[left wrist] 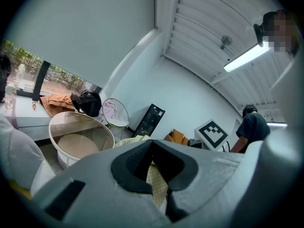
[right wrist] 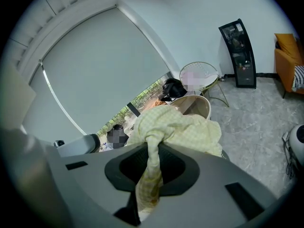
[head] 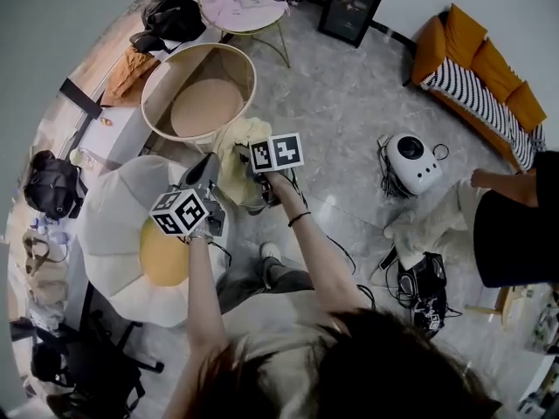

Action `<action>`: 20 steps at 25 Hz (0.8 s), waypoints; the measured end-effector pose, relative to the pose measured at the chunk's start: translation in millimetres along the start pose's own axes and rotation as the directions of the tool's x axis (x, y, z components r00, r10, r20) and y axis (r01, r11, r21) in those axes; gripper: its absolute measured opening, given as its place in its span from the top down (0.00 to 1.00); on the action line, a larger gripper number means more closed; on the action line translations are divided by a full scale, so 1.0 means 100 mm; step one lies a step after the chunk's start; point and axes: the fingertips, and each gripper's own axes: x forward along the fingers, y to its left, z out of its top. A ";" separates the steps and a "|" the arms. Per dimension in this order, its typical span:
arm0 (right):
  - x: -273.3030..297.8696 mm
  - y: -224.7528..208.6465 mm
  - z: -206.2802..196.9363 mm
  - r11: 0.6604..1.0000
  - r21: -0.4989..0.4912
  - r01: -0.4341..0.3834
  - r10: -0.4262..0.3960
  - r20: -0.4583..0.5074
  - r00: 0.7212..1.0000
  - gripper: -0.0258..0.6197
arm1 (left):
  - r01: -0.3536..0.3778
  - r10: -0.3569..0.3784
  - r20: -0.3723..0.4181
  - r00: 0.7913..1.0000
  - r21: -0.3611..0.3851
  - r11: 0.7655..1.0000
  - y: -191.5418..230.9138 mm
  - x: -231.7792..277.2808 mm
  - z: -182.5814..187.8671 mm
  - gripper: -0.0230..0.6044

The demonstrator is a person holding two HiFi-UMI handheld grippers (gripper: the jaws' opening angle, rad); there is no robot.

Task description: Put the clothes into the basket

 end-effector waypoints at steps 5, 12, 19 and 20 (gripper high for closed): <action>-0.06 -0.16 0.07 0.999 0.030 0.026 -0.027 0.016 1.000 0.88 | 0.027 -0.027 -0.032 0.999 -0.002 1.000 -0.03 0.17 -0.01 0.95; -0.05 -0.37 0.16 0.997 0.046 0.062 -0.063 0.021 0.998 0.88 | 0.069 -0.069 -0.092 0.993 -0.004 0.998 -0.01 0.45 -0.07 0.95; 0.07 -0.54 0.16 0.991 0.058 0.122 -0.122 -0.004 0.993 0.88 | 0.106 -0.107 -0.151 0.983 -0.016 0.994 0.13 0.67 -0.09 0.95; 0.10 -0.56 0.15 0.990 0.054 0.132 -0.132 -0.011 0.991 0.88 | 0.109 -0.111 -0.157 0.981 -0.020 0.994 0.15 0.69 -0.09 0.95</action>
